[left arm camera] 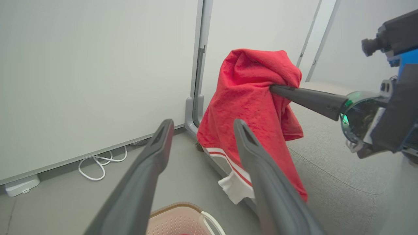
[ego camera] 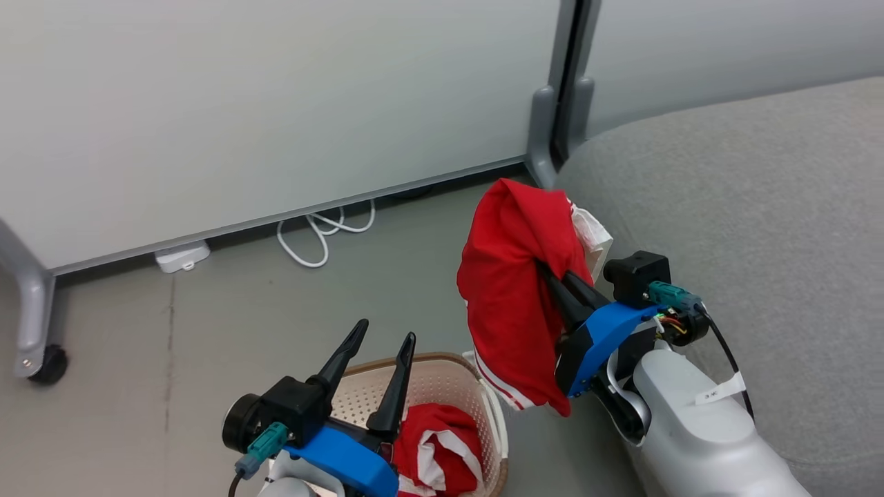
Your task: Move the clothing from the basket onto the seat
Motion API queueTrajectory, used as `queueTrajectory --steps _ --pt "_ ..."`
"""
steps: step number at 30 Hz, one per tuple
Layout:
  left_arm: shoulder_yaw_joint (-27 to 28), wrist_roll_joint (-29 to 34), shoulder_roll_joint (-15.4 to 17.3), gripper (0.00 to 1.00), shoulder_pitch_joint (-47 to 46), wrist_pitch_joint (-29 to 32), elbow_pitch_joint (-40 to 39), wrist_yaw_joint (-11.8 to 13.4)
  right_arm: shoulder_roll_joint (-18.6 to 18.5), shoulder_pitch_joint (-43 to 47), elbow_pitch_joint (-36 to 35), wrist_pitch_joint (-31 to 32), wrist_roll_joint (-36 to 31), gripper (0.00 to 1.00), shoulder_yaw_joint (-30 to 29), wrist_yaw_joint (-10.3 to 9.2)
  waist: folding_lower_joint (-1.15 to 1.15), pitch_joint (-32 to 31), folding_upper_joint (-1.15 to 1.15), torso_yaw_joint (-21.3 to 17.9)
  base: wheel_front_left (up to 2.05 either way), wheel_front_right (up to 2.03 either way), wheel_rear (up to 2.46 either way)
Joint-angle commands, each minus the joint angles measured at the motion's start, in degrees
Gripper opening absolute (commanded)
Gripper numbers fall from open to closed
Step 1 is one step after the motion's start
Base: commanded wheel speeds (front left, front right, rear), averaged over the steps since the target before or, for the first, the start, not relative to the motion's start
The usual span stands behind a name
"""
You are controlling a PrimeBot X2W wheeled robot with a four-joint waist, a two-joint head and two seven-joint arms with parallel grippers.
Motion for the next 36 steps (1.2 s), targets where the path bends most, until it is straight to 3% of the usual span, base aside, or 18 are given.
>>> queueTrajectory --steps 1,13,23,36 --pt "0.34 0.31 0.15 1.0 -0.14 -0.28 -0.44 -0.05 -0.27 0.37 -0.44 -0.36 -0.22 0.0 -0.08 0.01 0.0 0.73 0.0 -3.81 0.0 0.0 0.0" --pt "0.35 0.93 0.22 1.0 -1.04 -0.28 -0.56 -0.05 -0.74 1.08 -1.78 -0.24 -0.51 0.0 -1.53 0.02 0.0 2.11 0.0 -14.43 0.0 0.0 0.0" --pt "0.95 1.44 1.19 1.0 -1.25 -0.28 -1.04 -0.05 -0.51 2.34 -3.25 -0.3 -1.06 0.0 -3.49 0.02 0.0 3.45 0.0 -20.87 0.0 0.0 0.0" --pt "-0.17 1.58 1.96 1.0 -2.22 -0.28 -1.35 -0.05 -0.14 2.6 -4.16 0.04 -0.84 0.0 -6.06 0.02 0.0 5.49 0.0 -21.39 0.0 0.0 0.0"
